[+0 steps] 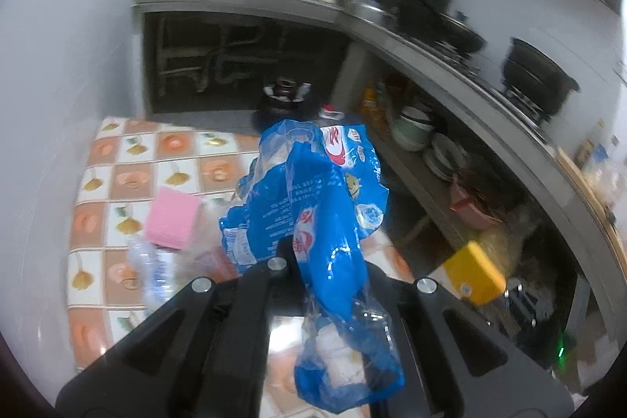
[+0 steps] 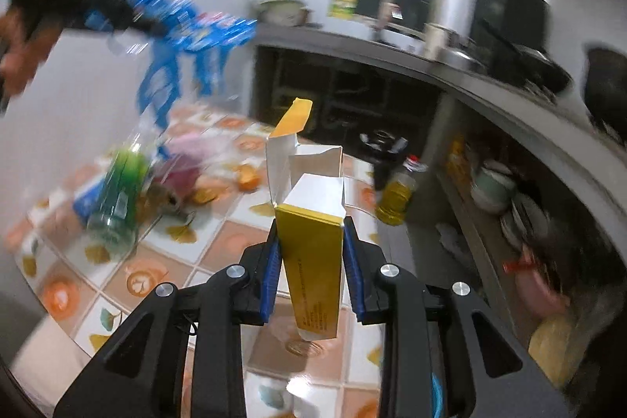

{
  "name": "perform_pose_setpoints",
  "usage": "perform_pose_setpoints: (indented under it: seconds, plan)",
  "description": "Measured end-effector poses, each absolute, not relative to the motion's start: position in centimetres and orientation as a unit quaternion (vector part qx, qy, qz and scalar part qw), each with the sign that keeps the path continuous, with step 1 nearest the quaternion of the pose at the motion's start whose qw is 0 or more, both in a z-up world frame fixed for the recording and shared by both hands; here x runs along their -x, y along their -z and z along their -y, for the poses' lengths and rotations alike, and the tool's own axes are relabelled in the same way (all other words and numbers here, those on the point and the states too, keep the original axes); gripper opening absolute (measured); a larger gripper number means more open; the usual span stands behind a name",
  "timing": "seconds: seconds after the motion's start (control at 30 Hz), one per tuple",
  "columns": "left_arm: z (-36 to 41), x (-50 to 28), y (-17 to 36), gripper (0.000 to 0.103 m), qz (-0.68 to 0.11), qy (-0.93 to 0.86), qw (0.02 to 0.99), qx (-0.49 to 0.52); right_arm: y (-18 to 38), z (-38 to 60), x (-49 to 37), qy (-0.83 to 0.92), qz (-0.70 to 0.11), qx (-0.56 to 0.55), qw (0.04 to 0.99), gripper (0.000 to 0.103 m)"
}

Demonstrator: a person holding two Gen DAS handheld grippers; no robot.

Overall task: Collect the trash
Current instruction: 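Carry the box and bag over the wastebasket and open both grippers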

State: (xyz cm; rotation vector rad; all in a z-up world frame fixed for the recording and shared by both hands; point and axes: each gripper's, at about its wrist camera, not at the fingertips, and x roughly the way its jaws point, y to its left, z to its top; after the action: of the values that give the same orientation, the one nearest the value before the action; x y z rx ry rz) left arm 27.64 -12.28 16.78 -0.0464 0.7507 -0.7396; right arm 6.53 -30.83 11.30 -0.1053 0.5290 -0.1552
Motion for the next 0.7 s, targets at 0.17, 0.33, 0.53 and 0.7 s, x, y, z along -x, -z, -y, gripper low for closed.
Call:
perform_pose_setpoints:
  seconds: [0.17,0.33,0.53,0.7]
  plan:
    - [18.4,-24.4,-16.3,0.0,-0.372,0.424,0.826,-0.004,-11.8,37.1,-1.8,0.144,-0.249,-0.04,0.957,0.029]
    - [27.2,-20.4,-13.5,0.0,-0.398,0.493,0.772,-0.051,-9.7,43.5,3.6,0.215,-0.253,-0.138,0.933,0.029]
    - [38.3,-17.1,-6.0,0.0,-0.49,0.531,0.684,-0.1,-4.4,49.6,7.9,0.271,-0.276,-0.259,0.885,0.029]
    - [45.5,-15.0,0.2,0.0,-0.556,0.528,0.628,-0.138,1.5,53.4,9.7,0.294,-0.296,-0.345,0.841,0.029]
